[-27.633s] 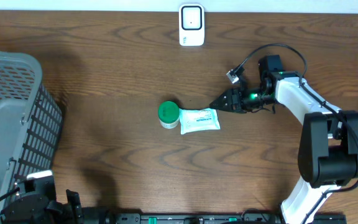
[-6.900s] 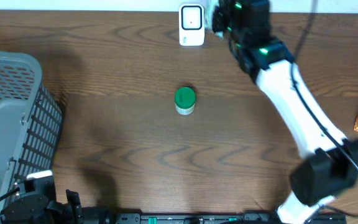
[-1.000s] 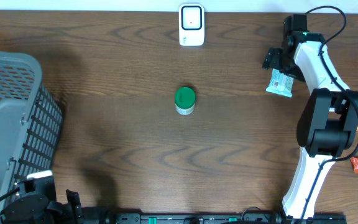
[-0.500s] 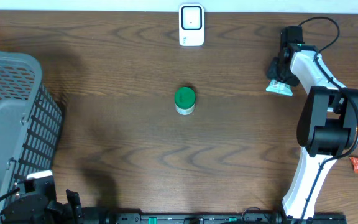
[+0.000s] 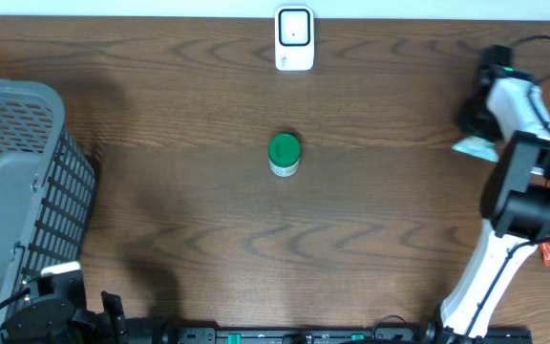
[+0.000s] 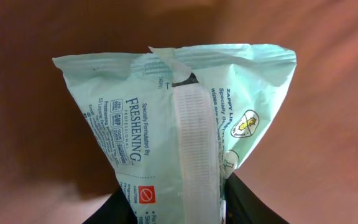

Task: Scan the item barcode
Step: 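Reach the right gripper to the green-lidded jar and grasp it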

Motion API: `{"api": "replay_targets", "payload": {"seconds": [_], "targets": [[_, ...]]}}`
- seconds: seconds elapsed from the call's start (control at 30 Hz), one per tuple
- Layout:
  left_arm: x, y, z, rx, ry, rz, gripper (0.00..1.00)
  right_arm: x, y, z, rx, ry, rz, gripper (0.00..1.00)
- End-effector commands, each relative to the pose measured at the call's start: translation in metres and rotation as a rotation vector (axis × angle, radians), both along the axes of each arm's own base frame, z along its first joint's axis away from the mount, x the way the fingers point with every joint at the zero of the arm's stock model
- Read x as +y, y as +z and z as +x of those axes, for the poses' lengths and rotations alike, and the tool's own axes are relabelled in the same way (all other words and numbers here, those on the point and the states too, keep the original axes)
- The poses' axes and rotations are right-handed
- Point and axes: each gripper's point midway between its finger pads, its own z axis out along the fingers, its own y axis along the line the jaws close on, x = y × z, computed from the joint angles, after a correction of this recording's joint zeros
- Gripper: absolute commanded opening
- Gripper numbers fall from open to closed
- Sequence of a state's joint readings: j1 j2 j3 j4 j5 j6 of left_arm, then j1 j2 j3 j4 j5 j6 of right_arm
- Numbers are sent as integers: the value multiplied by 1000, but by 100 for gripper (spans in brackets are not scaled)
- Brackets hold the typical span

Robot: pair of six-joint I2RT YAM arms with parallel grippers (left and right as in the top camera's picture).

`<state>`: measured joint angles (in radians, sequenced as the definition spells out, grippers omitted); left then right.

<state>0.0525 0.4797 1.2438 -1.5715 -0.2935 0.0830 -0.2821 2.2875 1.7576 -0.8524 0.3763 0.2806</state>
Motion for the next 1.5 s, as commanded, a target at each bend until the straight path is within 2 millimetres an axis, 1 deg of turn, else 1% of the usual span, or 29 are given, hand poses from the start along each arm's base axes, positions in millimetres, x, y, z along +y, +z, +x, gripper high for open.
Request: {"api": "replay_targets", "payload": {"seconds": [0.0,0.1,0.13,0.17,0.2,0.23,0.27,0.3,0.33,0.4,0.5,0.53,0.6,0.67,0.77,0.8,0.83,0.93,0.97,1.0,1.03,1.07,1.1,1.17,1.2,1.23,1.33,1.4,1.47], "targets": [[1,1,-2,-2,5,8,90,-64,12,-20,41,-58,-121,29],[1,1,-2,-2,5,8,90,-101,14,-42,53,-132,-147,24],[1,1,-2,-2,5,8,90,-112,14,-50,51,-161,-143,24],[1,1,-2,-2,5,8,90,-120,12,-56,41,-184,-123,28],[1,1,-2,-2,5,8,90,-124,12,-59,31,-196,-106,44],[1,1,-2,-2,5,8,90,-126,11,-59,9,-203,-68,65],[1,1,-2,-2,5,8,90,-125,12,-56,-19,-202,-27,87],[1,1,-2,-2,5,8,90,-119,16,-46,-76,-188,43,99],[1,1,-2,-2,5,8,90,-114,24,-37,-120,-174,91,99],[1,1,-2,-2,5,8,90,-102,51,-15,-211,-129,163,99],[1,1,-2,-2,5,8,90,-79,110,16,-331,-49,197,99],[1,1,-2,-2,5,8,90,-66,128,26,-366,-14,214,99],[1,1,-2,-2,5,8,90,-28,164,44,-434,77,272,99],[1,1,-2,-2,5,8,90,23,190,57,-483,185,349,99],[1,1,-2,-2,5,8,90,99,205,65,-493,324,492,99],[1,1,-2,-2,5,8,90,144,209,67,-491,388,612,99],[1,1,-2,-2,5,8,90,178,209,64,-473,440,707,99],[1,1,-2,-2,5,8,90,262,205,50,-393,566,883,99],[1,1,-2,-2,5,8,90,278,201,46,-364,569,892,99],[1,1,-2,-2,5,8,90,294,192,39,-302,483,892,99],[1,1,-2,-2,5,8,90,302,181,29,-233,344,874,99],[1,1,-2,-2,5,8,90,309,165,8,-126,115,818,99],[1,1,-2,-2,5,8,90,314,156,-10,-56,-48,764,99],[1,1,-2,-2,5,8,90,330,147,-36,-1,-303,651,99],[1,1,-2,-2,5,8,90,342,144,-42,-14,-392,612,99],[1,1,-2,-2,5,8,90,351,143,-44,-29,-434,596,99],[1,1,-2,-2,5,8,90,396,144,-46,-120,-520,585,99],[1,1,-2,-2,5,8,90,414,144,-52,-154,-578,577,99],[1,1,-2,-2,5,8,90,424,144,-58,-206,-649,543,99]]}}
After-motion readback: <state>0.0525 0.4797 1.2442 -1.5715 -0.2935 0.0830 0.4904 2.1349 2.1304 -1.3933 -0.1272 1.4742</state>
